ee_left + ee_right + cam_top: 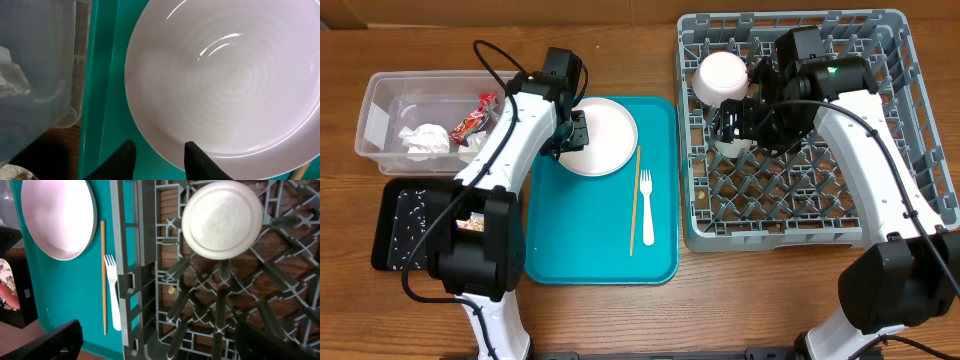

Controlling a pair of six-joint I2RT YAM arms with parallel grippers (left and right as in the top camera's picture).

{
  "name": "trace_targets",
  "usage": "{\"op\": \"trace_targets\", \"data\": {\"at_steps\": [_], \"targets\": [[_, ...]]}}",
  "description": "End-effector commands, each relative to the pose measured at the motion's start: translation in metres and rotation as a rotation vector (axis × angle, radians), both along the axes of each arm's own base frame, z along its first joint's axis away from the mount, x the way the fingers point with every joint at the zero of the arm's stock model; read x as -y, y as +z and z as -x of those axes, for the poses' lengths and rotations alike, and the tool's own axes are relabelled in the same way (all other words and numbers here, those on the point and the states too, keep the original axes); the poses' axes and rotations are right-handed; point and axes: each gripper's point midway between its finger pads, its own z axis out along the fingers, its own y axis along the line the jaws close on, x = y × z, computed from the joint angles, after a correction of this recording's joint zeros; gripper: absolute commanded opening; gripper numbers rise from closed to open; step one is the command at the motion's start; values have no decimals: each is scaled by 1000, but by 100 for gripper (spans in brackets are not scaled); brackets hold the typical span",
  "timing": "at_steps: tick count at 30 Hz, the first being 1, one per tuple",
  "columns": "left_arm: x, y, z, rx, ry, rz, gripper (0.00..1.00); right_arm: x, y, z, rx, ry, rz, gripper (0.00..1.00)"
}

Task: Sort waste into correct bins and load items into the dishwasher
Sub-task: 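Move the left gripper to the white plate's left rim and grasp it, then tilt the white plate up by its rim with the left gripper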

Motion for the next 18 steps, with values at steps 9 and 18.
{"op": "trace_targets", "data": {"at_steps": [9,18], "targets": [[-14,-37,20,-65,15,-51,29,2,8,1,31,5,5,100],[-15,-55,17,-22,18,-56,41,2,8,0,34,5,7,100]]}}
